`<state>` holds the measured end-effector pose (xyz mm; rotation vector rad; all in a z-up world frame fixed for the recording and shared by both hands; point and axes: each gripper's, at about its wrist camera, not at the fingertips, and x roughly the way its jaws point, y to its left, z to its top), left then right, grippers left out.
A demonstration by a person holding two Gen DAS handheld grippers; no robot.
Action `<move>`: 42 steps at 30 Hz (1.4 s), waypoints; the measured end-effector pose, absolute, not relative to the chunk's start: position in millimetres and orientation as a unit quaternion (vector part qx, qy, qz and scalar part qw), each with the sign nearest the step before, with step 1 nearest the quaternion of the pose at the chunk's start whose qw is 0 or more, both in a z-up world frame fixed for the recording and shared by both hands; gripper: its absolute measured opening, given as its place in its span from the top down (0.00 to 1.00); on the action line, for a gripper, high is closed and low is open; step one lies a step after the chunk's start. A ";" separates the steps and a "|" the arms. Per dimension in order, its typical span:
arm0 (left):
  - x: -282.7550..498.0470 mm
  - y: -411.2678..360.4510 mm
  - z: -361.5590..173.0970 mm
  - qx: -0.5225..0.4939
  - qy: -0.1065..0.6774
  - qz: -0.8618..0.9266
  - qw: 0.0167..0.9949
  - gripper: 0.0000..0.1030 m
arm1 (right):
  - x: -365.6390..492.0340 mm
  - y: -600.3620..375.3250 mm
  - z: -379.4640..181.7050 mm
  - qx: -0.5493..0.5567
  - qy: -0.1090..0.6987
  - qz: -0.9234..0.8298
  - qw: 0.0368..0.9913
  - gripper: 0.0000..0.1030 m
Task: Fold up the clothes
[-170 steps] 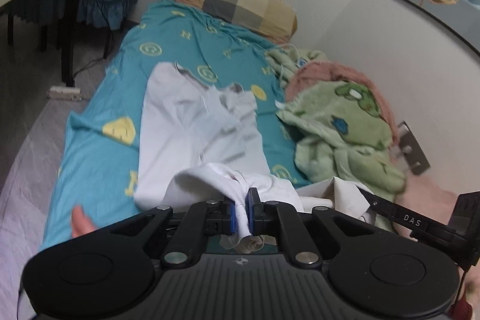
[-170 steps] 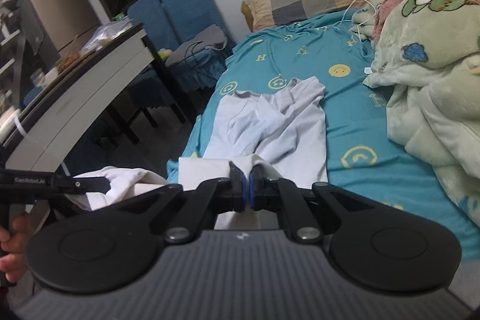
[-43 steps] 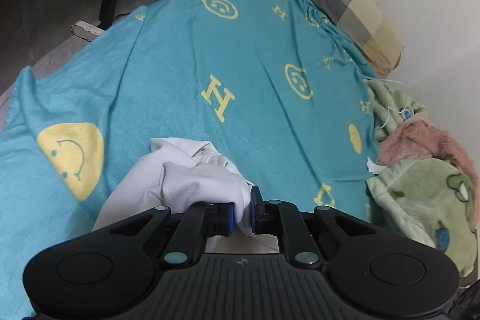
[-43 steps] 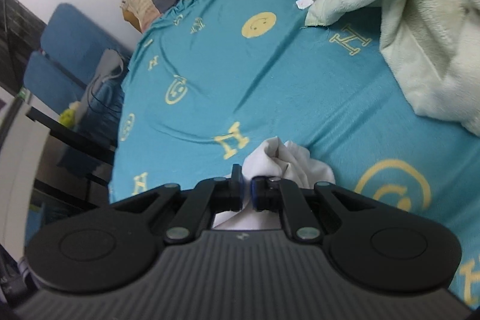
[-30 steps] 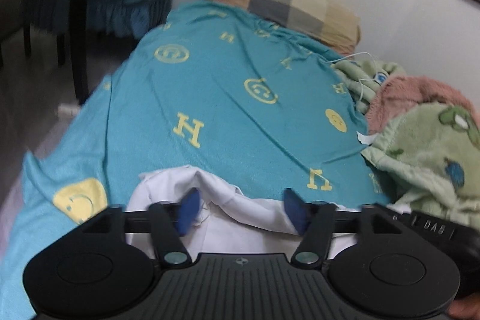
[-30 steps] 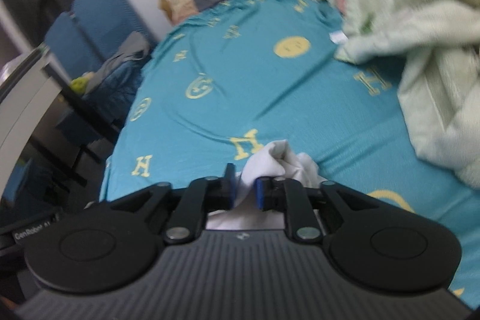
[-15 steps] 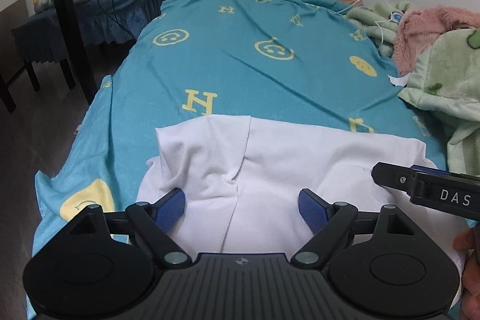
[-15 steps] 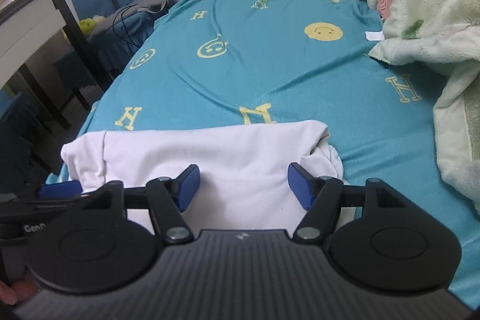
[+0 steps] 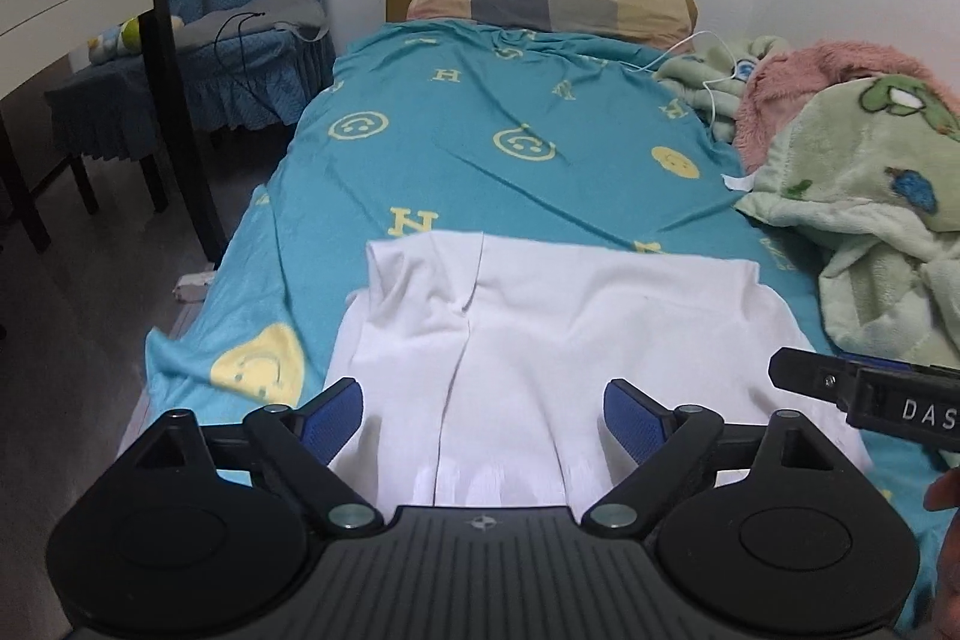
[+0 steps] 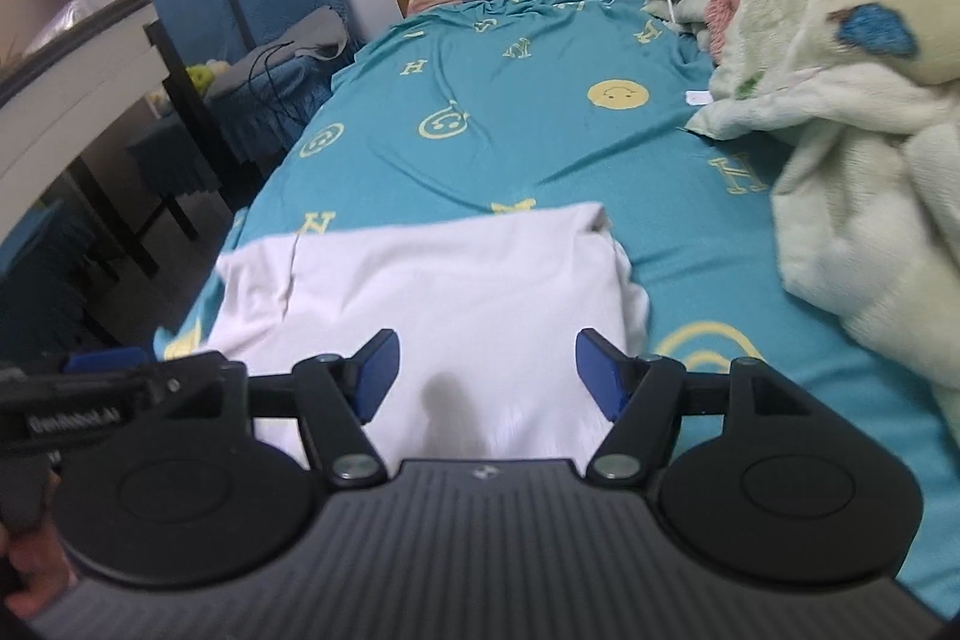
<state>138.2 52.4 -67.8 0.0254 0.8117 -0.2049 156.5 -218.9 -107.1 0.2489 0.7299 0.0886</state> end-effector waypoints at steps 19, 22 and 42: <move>122.3 61.0 -85.9 0.015 0.456 -0.105 0.884 0.08 | 148.9 -231.7 -142.0 0.166 0.416 0.016 0.894 0.35; 110.6 74.7 -78.8 -0.056 0.463 -0.125 0.876 0.07 | 149.4 -233.1 -141.8 0.171 0.416 0.016 0.893 0.35; 145.3 137.5 -159.2 -0.449 0.485 -0.078 0.747 0.22 | 151.0 -237.4 -141.2 0.197 0.410 0.000 0.890 0.35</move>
